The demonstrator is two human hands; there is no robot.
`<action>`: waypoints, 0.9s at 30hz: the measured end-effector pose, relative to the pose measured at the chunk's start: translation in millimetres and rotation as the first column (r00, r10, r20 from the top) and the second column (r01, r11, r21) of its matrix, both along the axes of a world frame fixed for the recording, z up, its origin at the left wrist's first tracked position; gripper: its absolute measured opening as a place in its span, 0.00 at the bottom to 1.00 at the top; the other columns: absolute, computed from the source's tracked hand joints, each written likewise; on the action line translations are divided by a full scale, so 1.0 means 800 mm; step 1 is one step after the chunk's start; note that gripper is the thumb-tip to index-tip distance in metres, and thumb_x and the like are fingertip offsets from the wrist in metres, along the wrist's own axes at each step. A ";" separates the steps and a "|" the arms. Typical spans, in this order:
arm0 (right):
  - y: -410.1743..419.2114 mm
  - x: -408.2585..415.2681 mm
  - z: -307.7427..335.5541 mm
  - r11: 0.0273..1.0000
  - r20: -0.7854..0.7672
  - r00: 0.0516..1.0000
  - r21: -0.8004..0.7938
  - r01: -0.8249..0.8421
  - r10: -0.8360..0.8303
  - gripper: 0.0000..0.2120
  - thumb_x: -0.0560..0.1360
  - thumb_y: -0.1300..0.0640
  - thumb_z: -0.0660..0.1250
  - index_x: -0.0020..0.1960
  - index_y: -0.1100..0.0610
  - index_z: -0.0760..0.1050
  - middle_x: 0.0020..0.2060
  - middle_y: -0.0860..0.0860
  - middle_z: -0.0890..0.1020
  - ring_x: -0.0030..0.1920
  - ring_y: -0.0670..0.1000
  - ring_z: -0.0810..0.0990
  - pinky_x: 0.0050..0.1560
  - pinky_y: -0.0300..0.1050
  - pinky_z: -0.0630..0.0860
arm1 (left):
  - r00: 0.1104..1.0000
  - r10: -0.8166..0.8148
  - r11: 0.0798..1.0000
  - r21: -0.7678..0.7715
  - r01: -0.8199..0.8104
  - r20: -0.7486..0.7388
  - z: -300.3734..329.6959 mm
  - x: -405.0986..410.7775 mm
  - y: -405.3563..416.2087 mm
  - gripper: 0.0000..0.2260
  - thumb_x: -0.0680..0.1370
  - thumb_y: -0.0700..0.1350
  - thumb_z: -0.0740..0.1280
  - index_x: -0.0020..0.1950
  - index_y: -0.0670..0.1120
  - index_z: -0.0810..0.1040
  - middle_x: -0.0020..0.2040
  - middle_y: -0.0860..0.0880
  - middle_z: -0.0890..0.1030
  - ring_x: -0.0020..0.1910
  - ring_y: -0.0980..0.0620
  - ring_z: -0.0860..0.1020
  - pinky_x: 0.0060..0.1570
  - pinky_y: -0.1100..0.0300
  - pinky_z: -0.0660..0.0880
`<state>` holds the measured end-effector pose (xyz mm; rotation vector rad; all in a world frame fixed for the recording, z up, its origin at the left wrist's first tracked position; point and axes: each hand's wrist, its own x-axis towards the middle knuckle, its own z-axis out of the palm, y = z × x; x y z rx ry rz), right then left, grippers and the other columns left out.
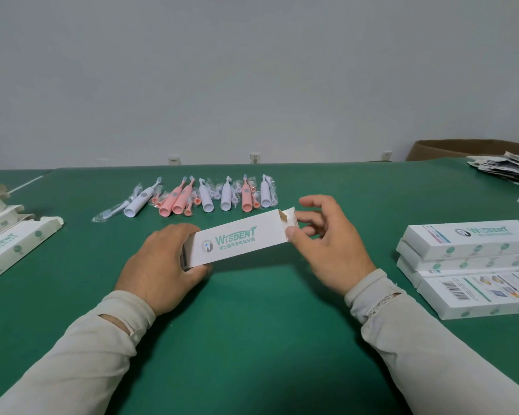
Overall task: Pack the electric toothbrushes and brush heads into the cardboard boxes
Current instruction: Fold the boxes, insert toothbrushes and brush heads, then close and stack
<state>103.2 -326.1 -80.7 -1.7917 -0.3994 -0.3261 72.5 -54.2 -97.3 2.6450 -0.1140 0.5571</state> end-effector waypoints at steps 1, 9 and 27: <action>0.001 0.000 0.000 0.999 -0.009 1.000 0.036 -0.013 0.013 0.17 0.72 0.52 0.71 0.57 0.39 0.71 0.49 0.42 0.85 0.40 0.42 0.78 0.52 0.42 0.78 | 1.000 0.001 1.000 -0.003 -0.001 0.000 0.000 0.000 0.000 0.19 0.70 0.56 0.72 0.59 0.60 0.71 0.50 0.60 0.73 0.52 0.53 0.72 0.50 0.48 0.76; 0.003 -0.001 0.003 0.978 -0.119 0.993 0.210 0.009 0.017 0.03 0.75 0.61 0.74 0.46 0.54 0.83 0.38 0.49 0.86 0.36 0.47 0.81 0.41 0.48 0.82 | 1.000 0.004 1.000 0.016 -0.004 0.030 0.001 -0.001 -0.002 0.19 0.70 0.54 0.73 0.59 0.60 0.71 0.50 0.60 0.72 0.52 0.53 0.72 0.49 0.49 0.76; 0.004 0.000 0.000 0.974 -0.147 0.989 0.223 0.032 0.002 0.05 0.76 0.60 0.72 0.41 0.56 0.84 0.35 0.46 0.85 0.36 0.42 0.80 0.37 0.40 0.79 | 1.000 -0.015 1.000 0.024 0.014 0.009 0.008 -0.008 -0.006 0.20 0.70 0.55 0.73 0.59 0.59 0.72 0.49 0.62 0.71 0.51 0.54 0.71 0.49 0.50 0.75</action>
